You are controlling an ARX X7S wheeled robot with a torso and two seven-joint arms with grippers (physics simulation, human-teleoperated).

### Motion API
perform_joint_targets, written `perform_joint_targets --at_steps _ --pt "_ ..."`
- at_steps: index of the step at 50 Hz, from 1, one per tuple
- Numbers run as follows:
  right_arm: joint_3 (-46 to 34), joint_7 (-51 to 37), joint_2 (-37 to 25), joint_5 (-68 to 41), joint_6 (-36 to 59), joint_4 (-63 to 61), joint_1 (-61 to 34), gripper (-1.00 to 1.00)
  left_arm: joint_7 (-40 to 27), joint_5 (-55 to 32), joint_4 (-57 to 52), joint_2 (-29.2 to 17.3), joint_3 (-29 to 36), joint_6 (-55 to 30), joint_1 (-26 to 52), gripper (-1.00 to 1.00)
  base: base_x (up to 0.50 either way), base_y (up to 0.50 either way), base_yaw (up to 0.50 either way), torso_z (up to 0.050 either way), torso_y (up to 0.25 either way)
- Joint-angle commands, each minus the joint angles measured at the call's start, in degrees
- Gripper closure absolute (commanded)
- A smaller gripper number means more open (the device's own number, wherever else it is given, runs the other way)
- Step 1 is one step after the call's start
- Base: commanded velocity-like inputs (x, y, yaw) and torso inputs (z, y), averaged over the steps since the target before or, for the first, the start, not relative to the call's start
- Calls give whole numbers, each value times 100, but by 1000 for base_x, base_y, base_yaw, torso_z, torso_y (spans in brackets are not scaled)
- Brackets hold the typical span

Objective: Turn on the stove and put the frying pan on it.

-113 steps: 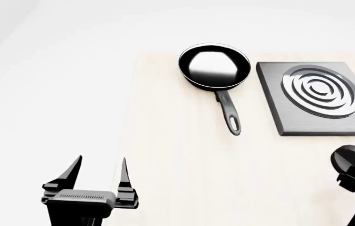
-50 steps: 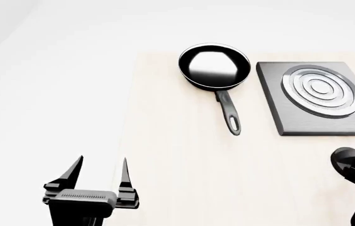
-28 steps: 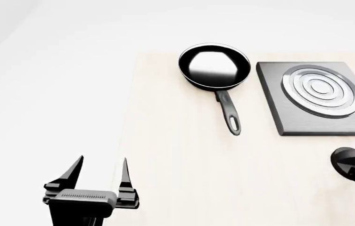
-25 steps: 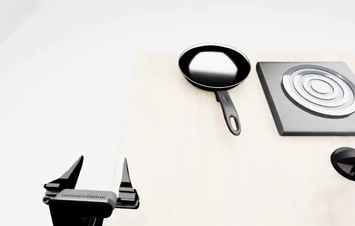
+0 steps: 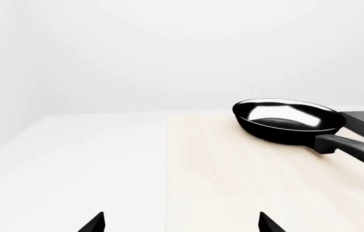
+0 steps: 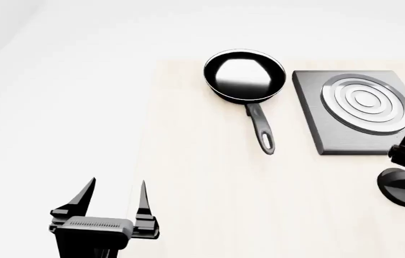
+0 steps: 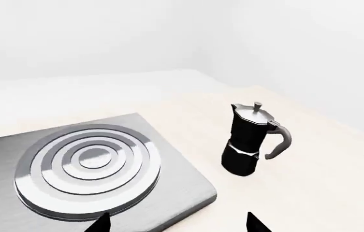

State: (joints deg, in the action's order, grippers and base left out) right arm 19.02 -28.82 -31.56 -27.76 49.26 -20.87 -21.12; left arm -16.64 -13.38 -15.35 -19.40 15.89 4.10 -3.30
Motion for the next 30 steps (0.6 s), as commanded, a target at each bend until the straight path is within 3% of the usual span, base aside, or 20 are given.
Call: perform_joint_targets --at_steps 1,30 --pt "-483 -47 -29 -511 916 -857 -697 -100 -18 -19 -21 -18 11 -3 1 -100 0 0 0 0 0" --pt "-2311 471 609 -968 1747 71 -3068 -100 -46 -35 15 -48 53 48 5 -100 0 0 0 0 0"
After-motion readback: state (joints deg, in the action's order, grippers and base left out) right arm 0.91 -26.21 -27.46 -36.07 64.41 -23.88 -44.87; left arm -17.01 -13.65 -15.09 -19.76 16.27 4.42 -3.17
